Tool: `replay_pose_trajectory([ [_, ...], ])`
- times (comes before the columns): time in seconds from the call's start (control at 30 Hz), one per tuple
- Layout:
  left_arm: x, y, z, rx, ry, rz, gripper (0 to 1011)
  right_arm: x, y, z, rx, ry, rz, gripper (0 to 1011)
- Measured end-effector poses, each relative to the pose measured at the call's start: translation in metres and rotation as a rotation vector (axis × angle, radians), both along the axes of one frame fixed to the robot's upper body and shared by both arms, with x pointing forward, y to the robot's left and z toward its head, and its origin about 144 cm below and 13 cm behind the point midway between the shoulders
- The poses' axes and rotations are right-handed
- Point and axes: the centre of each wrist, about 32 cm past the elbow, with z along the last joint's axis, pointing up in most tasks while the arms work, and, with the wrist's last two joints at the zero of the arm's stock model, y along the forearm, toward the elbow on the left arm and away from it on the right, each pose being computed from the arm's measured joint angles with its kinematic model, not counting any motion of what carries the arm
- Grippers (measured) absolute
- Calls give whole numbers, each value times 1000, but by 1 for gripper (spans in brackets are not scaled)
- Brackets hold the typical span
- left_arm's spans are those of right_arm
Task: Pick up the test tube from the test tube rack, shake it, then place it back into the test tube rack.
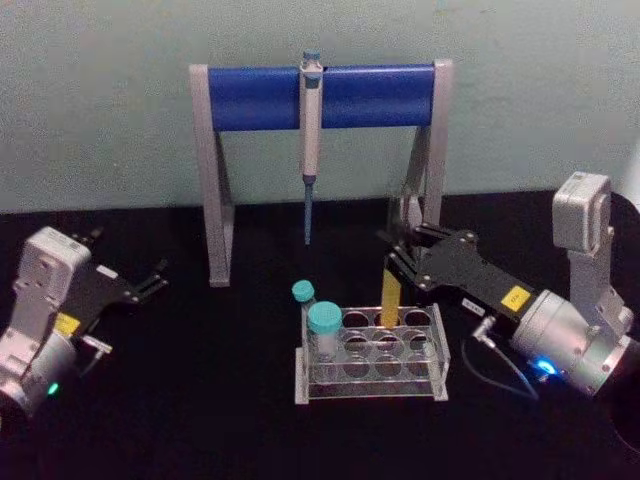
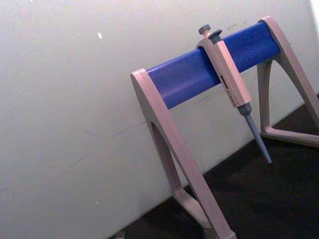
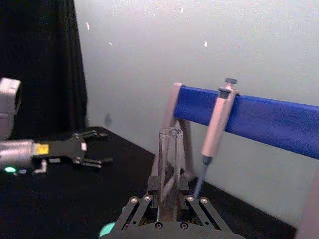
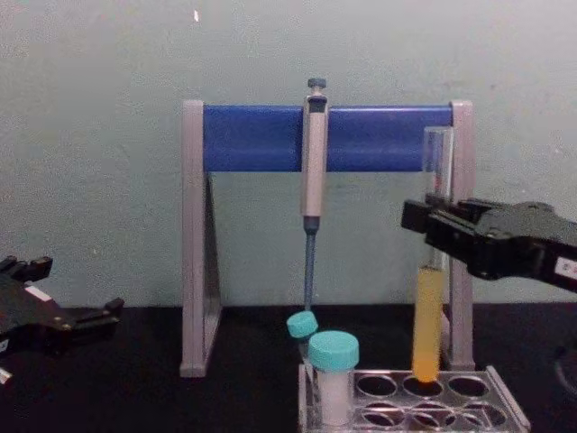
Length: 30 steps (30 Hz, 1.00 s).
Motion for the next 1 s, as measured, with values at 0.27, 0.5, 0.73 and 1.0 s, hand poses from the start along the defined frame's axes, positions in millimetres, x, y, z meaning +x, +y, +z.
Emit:
replay_pose_trajectory([
  [0.27,0,0,0,0,0,0,1010,16,12,-5,59,-20,37,229],
  [0.5,0,0,0,0,0,0,1010,31,19,-10,77,-53,11,230],
  [0.73,0,0,0,0,0,0,1010,36,19,-12,67,-82,-68,230],
  [1.0,0,0,0,0,0,0,1010,35,15,-11,60,-89,-103,229],
])
